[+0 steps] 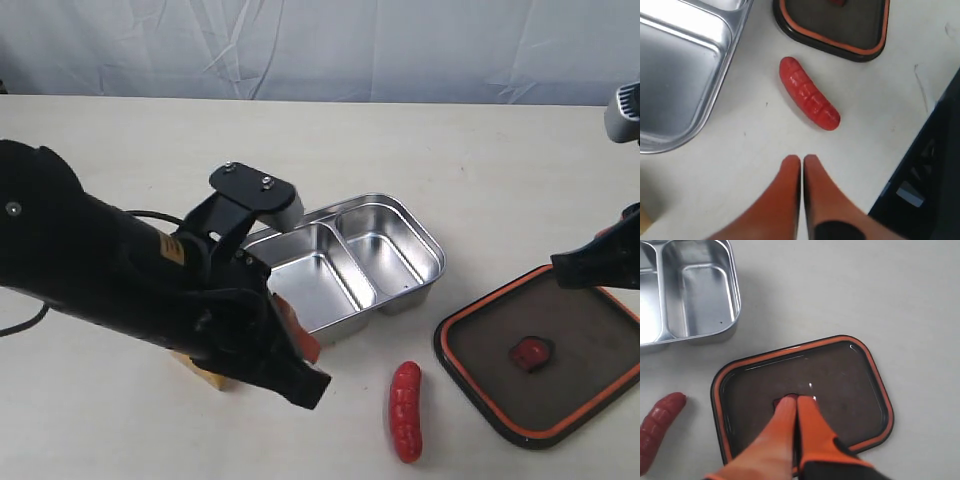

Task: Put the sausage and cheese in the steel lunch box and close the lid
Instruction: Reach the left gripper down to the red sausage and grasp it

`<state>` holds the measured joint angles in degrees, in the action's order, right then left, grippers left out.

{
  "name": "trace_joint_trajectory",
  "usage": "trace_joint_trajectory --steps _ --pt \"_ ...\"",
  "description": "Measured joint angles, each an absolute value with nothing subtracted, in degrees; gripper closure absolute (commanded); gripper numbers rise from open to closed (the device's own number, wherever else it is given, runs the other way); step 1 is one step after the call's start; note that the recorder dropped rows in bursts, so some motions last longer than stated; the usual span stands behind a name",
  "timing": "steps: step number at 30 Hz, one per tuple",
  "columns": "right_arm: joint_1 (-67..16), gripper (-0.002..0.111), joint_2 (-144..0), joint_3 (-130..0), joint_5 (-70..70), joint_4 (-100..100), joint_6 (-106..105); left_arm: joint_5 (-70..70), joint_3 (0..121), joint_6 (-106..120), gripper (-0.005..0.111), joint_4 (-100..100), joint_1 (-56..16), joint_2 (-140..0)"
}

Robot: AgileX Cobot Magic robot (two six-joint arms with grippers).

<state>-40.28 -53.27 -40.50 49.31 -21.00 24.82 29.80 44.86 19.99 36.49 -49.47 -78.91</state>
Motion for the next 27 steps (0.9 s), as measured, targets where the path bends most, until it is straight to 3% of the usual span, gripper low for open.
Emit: trace_joint_trajectory --steps 7,15,27 --pt "-40.28 0.109 -53.27 -40.50 49.31 -21.00 24.82 27.97 44.86 31.59 0.038 49.10 -49.57 -81.04" --pt "-40.28 0.109 -53.27 -40.50 49.31 -21.00 24.82 31.47 46.94 40.31 0.037 62.97 -51.04 -90.84" --pt "-40.28 0.109 -53.27 -40.50 50.13 -21.00 24.82 27.69 56.66 24.14 0.037 47.24 -55.97 -101.28"
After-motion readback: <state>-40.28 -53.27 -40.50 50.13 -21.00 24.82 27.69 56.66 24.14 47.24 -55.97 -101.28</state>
